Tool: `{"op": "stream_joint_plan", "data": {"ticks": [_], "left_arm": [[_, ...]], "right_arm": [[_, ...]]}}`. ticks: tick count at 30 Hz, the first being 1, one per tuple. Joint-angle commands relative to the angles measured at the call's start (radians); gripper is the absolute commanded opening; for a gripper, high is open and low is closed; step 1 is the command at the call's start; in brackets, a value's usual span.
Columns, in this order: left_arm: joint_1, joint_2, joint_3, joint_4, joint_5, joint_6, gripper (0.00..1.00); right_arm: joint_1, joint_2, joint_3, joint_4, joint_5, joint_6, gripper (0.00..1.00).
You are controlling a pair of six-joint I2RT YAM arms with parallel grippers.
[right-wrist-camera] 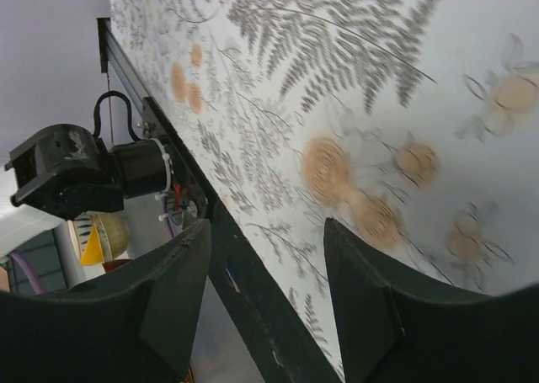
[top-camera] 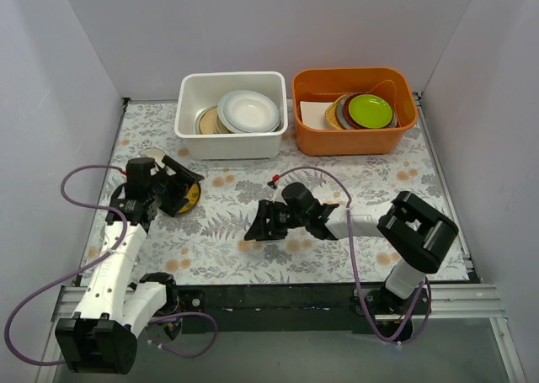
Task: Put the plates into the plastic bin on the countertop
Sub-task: Pick up the plate at the center of the board.
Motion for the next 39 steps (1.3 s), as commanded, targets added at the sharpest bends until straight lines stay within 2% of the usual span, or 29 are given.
{"op": "stream_joint_plan", "data": {"ticks": [1, 8, 14, 19, 24, 33, 39], "left_arm": [[0.0, 0.003, 0.163, -0.115, -0.092, 0.117, 0.87], [0.0, 0.052, 0.323, -0.16, -0.077, 0.156, 0.89], [0.0, 0.066, 0.388, -0.162, -0.04, 0.199, 0.91], [0.0, 0.067, 0.446, -0.181, -0.014, 0.237, 0.93], [0.0, 0.072, 0.472, -0.203, 0.004, 0.258, 0.94], [0.0, 0.038, 0.429, -0.2, 0.064, 0.248, 0.95], [0.0, 0.021, 0.428, -0.214, 0.072, 0.263, 0.95]], "right_arm": [[0.051, 0.098, 0.148, 0.0, 0.017, -0.03, 0.63], [0.064, 0.215, 0.31, -0.002, 0.013, -0.02, 0.63], [0.075, 0.284, 0.378, 0.015, 0.03, 0.012, 0.63], [0.076, 0.348, 0.401, 0.093, 0.039, 0.079, 0.62], [0.076, 0.408, 0.449, 0.153, 0.053, 0.147, 0.62], [0.076, 0.522, 0.576, 0.182, 0.117, 0.222, 0.6], [0.076, 0.548, 0.541, 0.294, 0.214, 0.317, 0.56]]}}
